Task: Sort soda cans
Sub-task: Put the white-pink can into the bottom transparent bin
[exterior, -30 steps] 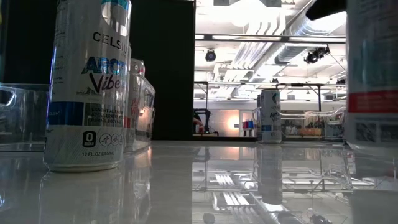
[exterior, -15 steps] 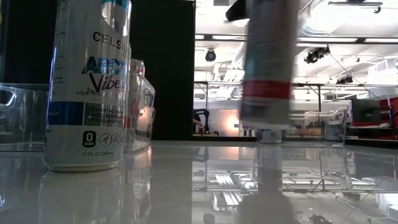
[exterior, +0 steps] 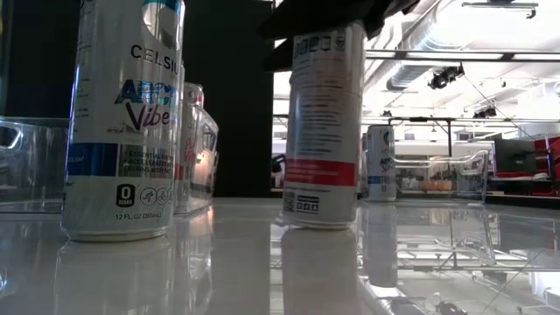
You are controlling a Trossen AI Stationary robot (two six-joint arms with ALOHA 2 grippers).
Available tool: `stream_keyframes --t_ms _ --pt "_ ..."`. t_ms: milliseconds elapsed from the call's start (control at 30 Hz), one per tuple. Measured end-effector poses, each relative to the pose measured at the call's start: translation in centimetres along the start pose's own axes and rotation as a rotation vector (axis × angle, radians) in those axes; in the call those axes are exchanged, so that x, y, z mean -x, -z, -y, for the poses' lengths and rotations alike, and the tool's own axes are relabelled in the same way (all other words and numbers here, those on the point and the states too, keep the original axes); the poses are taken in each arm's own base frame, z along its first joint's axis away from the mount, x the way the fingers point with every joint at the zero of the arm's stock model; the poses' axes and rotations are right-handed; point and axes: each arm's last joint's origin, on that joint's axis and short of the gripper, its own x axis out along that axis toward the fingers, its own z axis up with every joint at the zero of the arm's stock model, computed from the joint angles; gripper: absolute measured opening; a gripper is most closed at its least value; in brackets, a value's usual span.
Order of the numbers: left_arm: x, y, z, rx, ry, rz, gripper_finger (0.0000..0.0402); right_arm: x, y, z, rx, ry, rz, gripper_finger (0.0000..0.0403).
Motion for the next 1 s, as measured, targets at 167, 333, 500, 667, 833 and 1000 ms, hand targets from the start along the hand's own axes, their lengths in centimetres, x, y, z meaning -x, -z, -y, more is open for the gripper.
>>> stream_keyframes --t_ms 167,333,500,667,833,1000 --pt "0.0 0.0 0.0 0.001 0.000 0.000 0.0282 -0.3 0.1 -0.1 0.004 -0.005 0.007 0.0240" --pt "0.0 0.0 0.0 0.003 0.000 0.000 0.0282 -0.3 0.1 -0.1 0.005 -0.006 0.011 0.0274" --pt "0.0 0.0 0.0 0.009 0.000 0.000 0.0282 -0.3 -0.3 0.1 0.003 -0.007 0.039 0.0279" --pt "0.0 0.0 0.0 0.017 0.005 0.001 0.0282 1.0 -1.7 0.4 0.004 0.026 0.114 0.0281" --pt "-0.4 -0.5 -0.2 0.059 0.010 0.030 0.0282 4.0 -4.0 0.8 0.027 0.082 0.220 0.0282" --pt "-2.1 -0.8 0.1 0.082 0.129 0.095 0.0282 7.9 -5.4 1.1 0.059 0.188 0.269 0.0282"
